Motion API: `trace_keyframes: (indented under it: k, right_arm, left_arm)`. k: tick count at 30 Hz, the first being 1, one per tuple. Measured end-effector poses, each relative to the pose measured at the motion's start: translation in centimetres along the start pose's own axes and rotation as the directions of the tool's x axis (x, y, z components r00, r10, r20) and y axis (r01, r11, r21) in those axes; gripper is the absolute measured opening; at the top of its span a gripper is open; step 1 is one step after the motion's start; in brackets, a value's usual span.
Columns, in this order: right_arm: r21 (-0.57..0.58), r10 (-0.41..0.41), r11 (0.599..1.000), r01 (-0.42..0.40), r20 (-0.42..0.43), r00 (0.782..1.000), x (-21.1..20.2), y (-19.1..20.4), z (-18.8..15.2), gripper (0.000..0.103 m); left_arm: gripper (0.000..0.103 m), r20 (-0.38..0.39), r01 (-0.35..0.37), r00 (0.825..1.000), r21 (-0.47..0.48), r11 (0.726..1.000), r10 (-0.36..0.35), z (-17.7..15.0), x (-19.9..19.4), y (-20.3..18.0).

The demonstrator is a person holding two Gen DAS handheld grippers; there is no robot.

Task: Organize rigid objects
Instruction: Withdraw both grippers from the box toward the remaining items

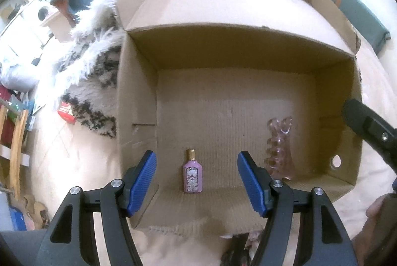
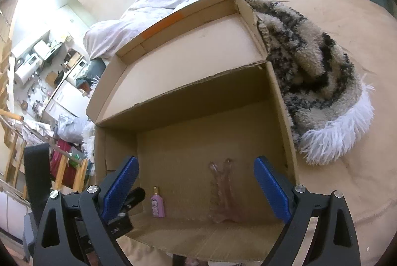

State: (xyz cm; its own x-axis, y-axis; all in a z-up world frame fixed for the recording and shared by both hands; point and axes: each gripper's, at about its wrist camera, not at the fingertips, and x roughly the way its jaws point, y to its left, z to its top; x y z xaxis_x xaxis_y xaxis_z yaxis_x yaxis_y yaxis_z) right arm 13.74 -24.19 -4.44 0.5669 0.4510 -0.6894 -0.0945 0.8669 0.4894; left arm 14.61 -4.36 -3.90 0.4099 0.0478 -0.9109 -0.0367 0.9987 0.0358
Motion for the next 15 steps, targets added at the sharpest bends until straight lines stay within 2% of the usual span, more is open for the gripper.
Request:
trace_keyframes:
  k: [15]
  right_arm:
    - [-0.052, -0.005, 0.999, 0.005, -0.008, 1.000, -3.5, 1.0, -2.7, 0.100]
  left_arm:
    - [0.065, 0.037, 0.052, 0.998, -0.096, 0.994, -0.049, -3.2, -3.6, 3.3]
